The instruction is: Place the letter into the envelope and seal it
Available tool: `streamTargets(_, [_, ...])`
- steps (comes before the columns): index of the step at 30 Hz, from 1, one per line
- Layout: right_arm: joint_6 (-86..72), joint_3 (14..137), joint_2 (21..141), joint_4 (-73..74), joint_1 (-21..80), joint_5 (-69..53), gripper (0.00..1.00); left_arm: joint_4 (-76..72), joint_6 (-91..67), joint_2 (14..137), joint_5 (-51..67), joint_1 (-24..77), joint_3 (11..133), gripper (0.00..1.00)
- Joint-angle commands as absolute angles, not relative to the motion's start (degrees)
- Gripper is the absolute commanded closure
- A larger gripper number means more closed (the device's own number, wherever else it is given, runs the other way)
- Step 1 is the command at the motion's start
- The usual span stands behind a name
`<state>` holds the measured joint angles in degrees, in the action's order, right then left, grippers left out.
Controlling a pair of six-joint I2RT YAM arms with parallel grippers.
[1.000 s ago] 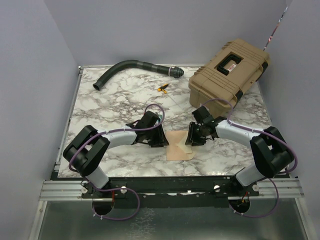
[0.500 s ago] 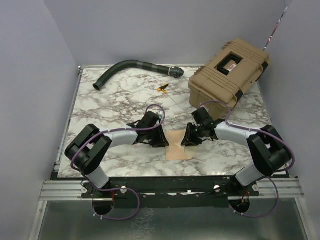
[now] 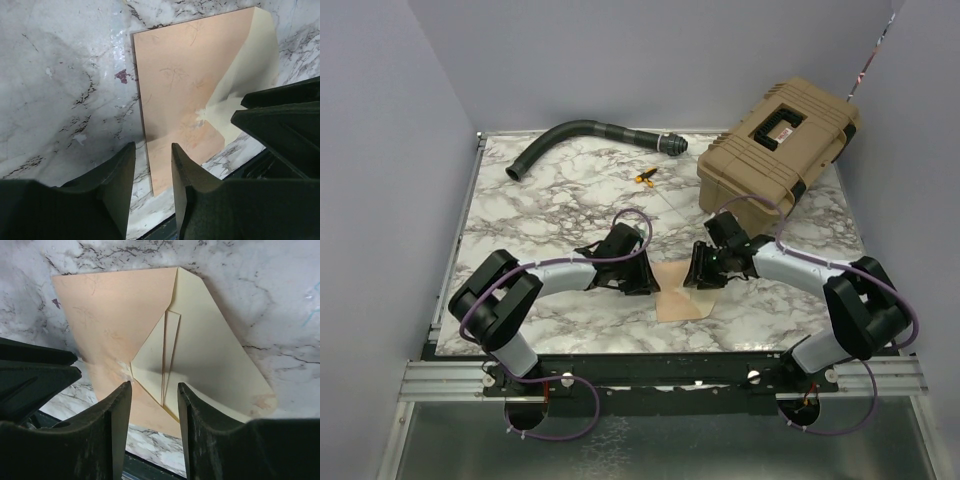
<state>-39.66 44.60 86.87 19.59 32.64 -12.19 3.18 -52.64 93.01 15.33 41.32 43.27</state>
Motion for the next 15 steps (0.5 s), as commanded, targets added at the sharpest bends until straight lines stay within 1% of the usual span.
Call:
streamTargets(1, [-37.47,46.82,84.65,23.73,32.86,-7.94,0.54,8.11,-49.92,92.04,9.71,41.73,43.34,0.6])
streamTargets(7, [-37.25,47.33,87.06,22.64,32.86,-7.38,0.53,8.11,-49.64,94.03,8.7,41.74,46.16,0.58])
streamTargets(9, [-37.34,47.76,88.22,22.04,32.82,-6.87,0.47,8.36,-50.08,95.26,7.73,41.7,46.94,0.54])
streamTargets(11, [-37.52,47.79,88.71,21.02,32.86,-6.53,0.45,8.51,-50.55,96.5,7.55,41.7,47.55,0.51])
streamTargets(13, [-37.61,47.61,88.81,19.5,32.82,-6.42,0.46,8.39,-50.79,97.46,7.56,41.75,48.08,0.51])
streamTargets(15, [-37.55,47.91,89.49,18.64,32.87,-6.14,0.51,8.52,-50.67,98.45,7.6,41.75,48.6,0.53])
